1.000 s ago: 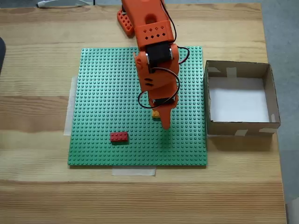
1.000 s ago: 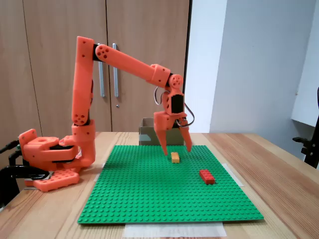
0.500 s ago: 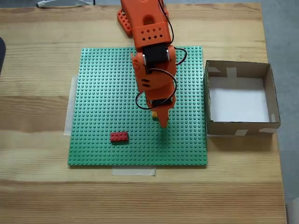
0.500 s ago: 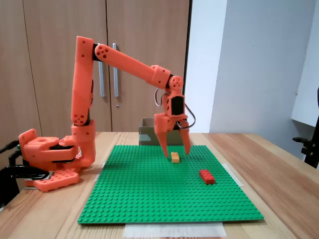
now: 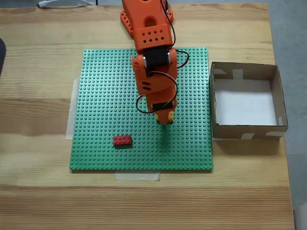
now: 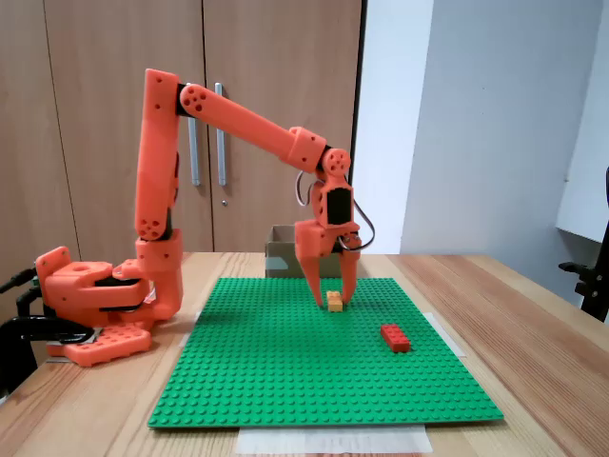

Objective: Pick the yellow lego block and put it in the box.

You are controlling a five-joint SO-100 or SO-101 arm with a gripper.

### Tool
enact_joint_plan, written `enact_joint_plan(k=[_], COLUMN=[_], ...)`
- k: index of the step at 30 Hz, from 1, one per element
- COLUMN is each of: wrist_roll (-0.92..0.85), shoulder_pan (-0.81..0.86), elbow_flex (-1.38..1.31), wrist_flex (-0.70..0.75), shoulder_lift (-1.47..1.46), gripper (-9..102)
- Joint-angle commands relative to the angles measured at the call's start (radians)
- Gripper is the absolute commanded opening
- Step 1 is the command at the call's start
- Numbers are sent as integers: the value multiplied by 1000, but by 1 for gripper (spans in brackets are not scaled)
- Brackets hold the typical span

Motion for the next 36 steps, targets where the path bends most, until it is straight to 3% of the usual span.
enact_joint_plan(k=[1,21,36], wrist_roll=[-14,-26,32], shoulder_pan=[-3,-34,-175], elbow_flex=[-3,-9,-472], wrist_flex=[-12,5,296], shoulder_lift=[23,156,241], gripper=[16,-1,-1])
